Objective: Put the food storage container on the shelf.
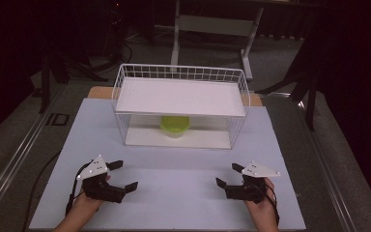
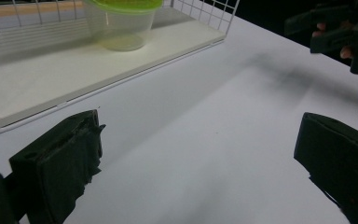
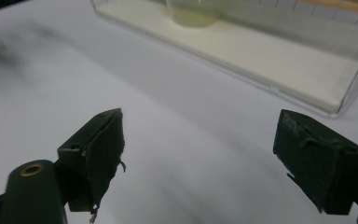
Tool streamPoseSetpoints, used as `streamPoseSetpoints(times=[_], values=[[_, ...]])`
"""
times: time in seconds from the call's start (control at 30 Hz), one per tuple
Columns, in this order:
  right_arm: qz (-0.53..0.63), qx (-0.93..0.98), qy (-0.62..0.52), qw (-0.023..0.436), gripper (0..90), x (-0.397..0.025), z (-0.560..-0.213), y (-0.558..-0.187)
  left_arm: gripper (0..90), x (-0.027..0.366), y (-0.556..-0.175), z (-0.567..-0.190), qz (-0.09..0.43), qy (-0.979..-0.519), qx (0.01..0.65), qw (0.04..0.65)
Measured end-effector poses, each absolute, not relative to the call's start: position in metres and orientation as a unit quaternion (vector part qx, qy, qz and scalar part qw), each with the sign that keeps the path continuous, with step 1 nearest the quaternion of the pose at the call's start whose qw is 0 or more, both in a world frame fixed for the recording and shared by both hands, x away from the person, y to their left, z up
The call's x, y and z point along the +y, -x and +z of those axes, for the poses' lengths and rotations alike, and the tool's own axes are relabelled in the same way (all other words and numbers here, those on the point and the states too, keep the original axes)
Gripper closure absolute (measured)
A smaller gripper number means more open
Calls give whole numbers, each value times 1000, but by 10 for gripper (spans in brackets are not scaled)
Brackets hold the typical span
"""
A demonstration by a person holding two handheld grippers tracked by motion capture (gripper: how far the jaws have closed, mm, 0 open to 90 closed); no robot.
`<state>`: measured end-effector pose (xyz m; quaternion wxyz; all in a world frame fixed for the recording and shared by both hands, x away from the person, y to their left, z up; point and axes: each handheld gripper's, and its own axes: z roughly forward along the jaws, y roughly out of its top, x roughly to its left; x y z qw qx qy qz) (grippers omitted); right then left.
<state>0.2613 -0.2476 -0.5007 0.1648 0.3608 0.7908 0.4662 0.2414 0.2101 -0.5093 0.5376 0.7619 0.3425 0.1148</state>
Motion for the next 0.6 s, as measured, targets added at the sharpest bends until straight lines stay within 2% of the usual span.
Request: streamPoseSetpoints(times=[0.23,0.6], values=[[448,799,-365,163,162,-251,-514,-268,17,213,-242,-517,123,-767,343,528],[460,790,-368,168,162,-250,-512,-268,17,208,-243,-521,112,-767,348,528]])
